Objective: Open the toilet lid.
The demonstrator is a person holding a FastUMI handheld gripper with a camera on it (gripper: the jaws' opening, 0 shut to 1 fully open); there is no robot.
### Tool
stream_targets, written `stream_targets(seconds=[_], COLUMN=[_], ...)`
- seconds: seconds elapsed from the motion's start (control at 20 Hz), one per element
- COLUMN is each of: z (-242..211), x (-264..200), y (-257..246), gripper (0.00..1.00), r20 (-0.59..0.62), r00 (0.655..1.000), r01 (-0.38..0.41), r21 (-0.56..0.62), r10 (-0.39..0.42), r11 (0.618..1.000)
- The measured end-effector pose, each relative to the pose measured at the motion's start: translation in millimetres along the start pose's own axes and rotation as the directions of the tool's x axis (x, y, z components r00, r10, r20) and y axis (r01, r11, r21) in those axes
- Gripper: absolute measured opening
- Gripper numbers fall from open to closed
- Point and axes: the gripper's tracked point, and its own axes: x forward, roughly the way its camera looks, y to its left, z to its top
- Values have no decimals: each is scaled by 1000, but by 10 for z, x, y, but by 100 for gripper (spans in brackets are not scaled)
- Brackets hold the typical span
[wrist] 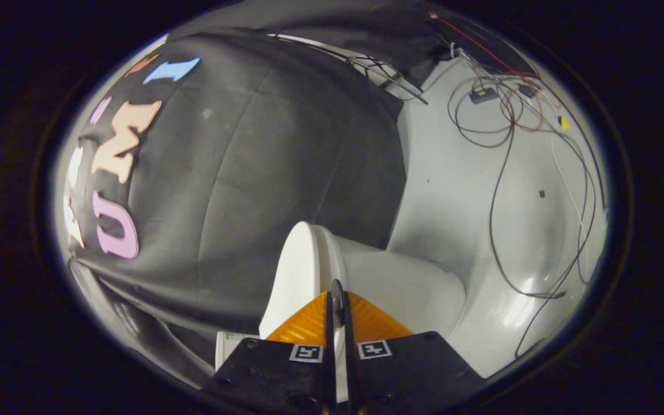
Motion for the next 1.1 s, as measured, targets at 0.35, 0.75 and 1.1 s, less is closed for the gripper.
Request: stream_targets(seconds=[0.35,0.75,1.1], z=[99,-44,-547], x=[-164,-484,-631], y=[554,2123,2982], gripper=[7,8,9], r20=[25,57,123], r00=[1000,983,987], r01=[-6,-105,24], r21=[-259,-598,-759], r10=[13,173,107], r11=[966,795,651])
